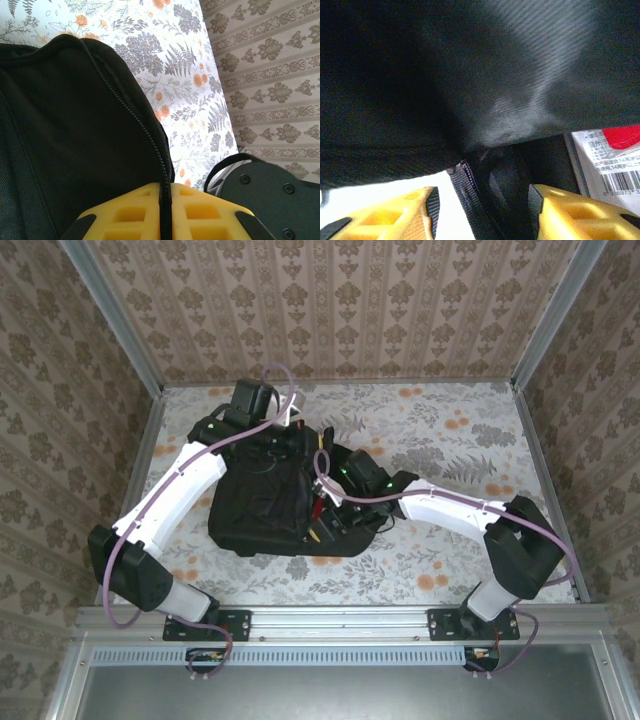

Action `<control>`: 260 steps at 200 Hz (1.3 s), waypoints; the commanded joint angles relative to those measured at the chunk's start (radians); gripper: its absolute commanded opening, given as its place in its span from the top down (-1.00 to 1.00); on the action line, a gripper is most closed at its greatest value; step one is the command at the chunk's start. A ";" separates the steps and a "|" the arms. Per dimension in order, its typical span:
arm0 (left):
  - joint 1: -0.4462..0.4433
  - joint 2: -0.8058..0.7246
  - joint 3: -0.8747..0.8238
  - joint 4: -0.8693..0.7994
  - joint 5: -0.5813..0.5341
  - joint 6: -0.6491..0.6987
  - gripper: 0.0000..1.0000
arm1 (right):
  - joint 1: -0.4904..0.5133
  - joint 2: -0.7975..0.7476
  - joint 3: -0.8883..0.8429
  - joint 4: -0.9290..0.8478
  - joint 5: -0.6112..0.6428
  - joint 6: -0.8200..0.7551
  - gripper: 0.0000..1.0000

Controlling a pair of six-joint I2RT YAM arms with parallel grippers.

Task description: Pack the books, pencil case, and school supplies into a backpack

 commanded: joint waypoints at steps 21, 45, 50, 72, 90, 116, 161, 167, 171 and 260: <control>0.019 -0.034 0.000 0.028 0.020 -0.011 0.76 | 0.035 0.020 0.004 -0.082 0.010 -0.052 0.00; 0.022 -0.037 -0.001 0.031 0.020 -0.015 0.76 | 0.037 0.010 -0.013 -0.079 0.036 -0.050 0.18; 0.022 -0.038 -0.004 0.034 0.020 -0.017 0.76 | 0.038 0.010 -0.013 -0.078 0.039 -0.048 0.29; 0.020 -0.040 -0.015 0.040 0.021 -0.023 0.75 | 0.038 0.019 -0.006 -0.079 0.032 -0.035 0.57; 0.020 -0.046 -0.028 0.042 0.018 -0.024 0.75 | 0.038 0.017 -0.013 -0.057 0.030 -0.019 0.69; 0.021 -0.064 -0.046 0.034 0.007 -0.021 0.58 | 0.038 -0.018 -0.041 -0.016 0.018 -0.002 0.82; 0.029 -0.116 -0.061 -0.032 -0.054 -0.011 0.00 | 0.038 -0.132 -0.136 0.126 -0.011 0.062 1.00; 0.032 -0.131 -0.070 -0.039 -0.065 -0.012 -0.04 | 0.038 -0.147 -0.152 0.148 -0.012 0.074 1.00; 0.035 -0.142 -0.076 -0.045 -0.072 -0.014 -0.06 | 0.037 -0.155 -0.162 0.164 -0.012 0.081 1.00; 0.154 -0.538 -0.388 -0.337 -0.308 -0.262 -0.25 | 0.038 -0.223 -0.227 0.281 -0.013 0.136 1.00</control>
